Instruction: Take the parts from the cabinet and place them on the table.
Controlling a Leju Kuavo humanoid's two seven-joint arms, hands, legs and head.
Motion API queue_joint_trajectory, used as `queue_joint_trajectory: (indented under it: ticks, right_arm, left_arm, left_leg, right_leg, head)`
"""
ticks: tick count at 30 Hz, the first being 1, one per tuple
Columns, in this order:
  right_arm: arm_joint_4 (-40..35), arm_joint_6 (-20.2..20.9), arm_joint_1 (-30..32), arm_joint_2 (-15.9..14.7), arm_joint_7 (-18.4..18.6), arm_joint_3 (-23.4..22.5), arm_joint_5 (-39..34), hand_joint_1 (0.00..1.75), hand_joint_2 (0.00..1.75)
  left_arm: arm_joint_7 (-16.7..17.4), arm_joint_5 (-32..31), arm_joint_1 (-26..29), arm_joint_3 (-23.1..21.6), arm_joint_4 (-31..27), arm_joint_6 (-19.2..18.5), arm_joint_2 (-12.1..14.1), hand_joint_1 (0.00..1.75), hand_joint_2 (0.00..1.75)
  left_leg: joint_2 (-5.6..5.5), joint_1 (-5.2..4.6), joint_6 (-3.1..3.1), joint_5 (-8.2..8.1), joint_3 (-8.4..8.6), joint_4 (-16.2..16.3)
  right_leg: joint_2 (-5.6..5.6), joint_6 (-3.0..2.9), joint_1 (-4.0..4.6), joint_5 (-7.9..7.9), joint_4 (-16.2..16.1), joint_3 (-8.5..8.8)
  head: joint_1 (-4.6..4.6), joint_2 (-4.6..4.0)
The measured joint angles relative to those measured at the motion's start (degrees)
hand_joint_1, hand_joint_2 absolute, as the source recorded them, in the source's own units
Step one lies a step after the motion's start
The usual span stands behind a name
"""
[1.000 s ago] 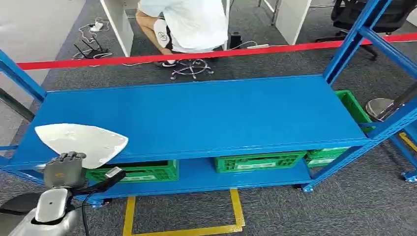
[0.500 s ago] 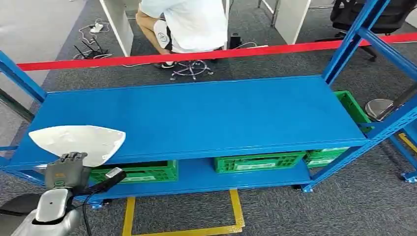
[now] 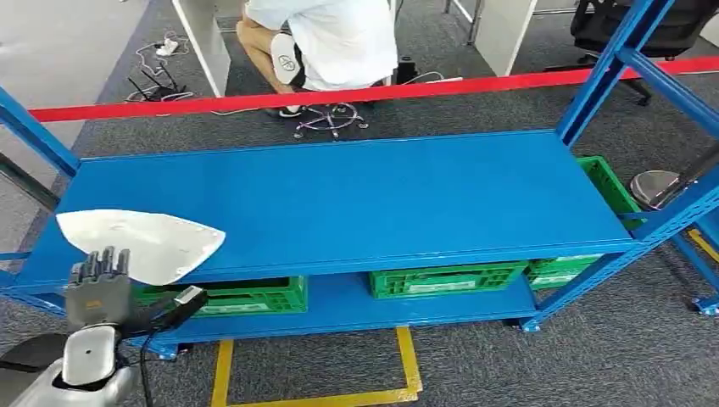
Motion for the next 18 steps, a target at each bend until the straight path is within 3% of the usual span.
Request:
queue_joint_trajectory:
  ticks: [2, 6, 13, 18]
  right_arm:
    - [0.00, 0.00, -0.02, 0.00, 0.00, -0.11, 0.20, 0.00, 0.00]
    - [0.00, 0.00, -0.02, 0.00, 0.00, -0.28, 0.22, 0.00, 0.00]
    - [0.00, 0.04, -0.12, 0.00, 0.00, -0.31, 0.48, 0.00, 0.00]
    - [0.00, 0.07, -0.16, 0.00, 0.00, -0.31, 0.55, 0.00, 0.00]
  left_arm:
    - [3.56, 0.00, -0.55, -3.93, -0.92, 0.00, 3.25, 0.00, 0.00]
    - [4.39, -0.02, -1.05, -8.65, -1.95, 0.00, 6.83, 0.00, 0.00]
    - [6.22, -0.02, -2.46, -12.32, -4.62, -0.35, 13.54, 0.00, 0.00]
    - [6.31, -0.02, -2.86, -13.33, -6.65, -1.35, 16.51, 0.00, 0.00]
  left_leg:
    - [0.00, 0.00, 0.00, 0.00, 0.00, 0.00]
    - [0.01, 0.00, -0.02, -0.02, 0.00, 0.00]
    - [0.01, -0.01, -0.03, -0.03, -0.01, 0.00]
    - [0.01, 0.00, -0.03, -0.03, 0.00, 0.00]
  right_leg:
    - [0.00, -0.01, 0.00, -0.01, 0.00, 0.01]
    - [0.03, -0.02, 0.01, -0.01, 0.00, 0.02]
    - [0.02, -0.03, 0.00, -0.02, 0.00, 0.01]
    - [0.01, -0.04, 0.00, -0.03, 0.00, 0.01]
  head:
    - [-0.04, 0.00]
    - [-0.04, 0.00]
    - [-0.07, 0.00]
    - [-0.07, 0.00]
